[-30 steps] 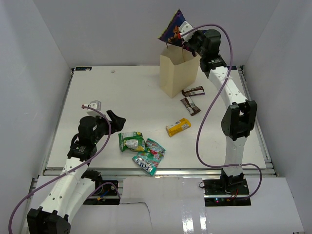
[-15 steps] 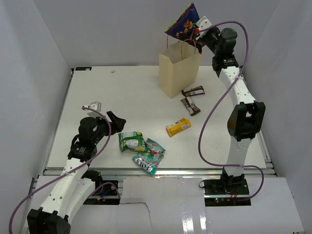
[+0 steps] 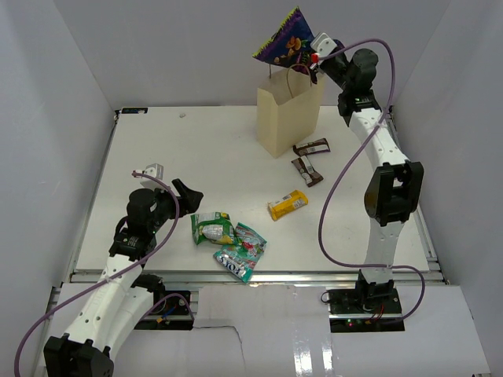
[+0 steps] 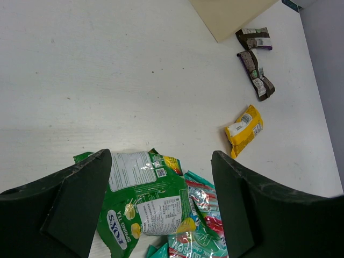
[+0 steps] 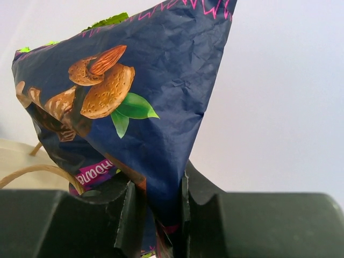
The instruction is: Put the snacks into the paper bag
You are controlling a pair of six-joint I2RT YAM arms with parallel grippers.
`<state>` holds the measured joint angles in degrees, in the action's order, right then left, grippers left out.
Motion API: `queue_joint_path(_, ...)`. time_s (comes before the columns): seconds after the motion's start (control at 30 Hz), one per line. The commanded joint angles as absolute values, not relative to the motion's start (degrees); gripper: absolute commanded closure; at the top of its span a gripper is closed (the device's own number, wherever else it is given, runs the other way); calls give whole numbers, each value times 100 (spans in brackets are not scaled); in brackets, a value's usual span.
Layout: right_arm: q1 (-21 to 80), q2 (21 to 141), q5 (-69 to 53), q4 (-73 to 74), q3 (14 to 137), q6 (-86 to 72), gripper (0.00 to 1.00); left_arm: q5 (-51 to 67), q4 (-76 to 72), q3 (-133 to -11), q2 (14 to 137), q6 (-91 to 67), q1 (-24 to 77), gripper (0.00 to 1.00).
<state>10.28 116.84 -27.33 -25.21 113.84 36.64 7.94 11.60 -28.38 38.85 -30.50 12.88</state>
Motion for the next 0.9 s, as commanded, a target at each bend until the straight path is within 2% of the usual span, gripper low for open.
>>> queue_joint_path(0.0, 1028, 11750, -2926, -4428, 11724, 3902, 92, 852, 1099, -2848, 3911, -3059, 1292, 14)
queue_joint_path(0.17, 1020, 12120, -3120, -4491, 12208, 4051, 92, 844, 1142, -2918, 3946, -3050, 1301, 14)
queue_joint_path(0.87, 404, 11944, -4025, -5915, 11110, 2452, 92, 923, 949, -3032, 4359, -3023, 1292, 14)
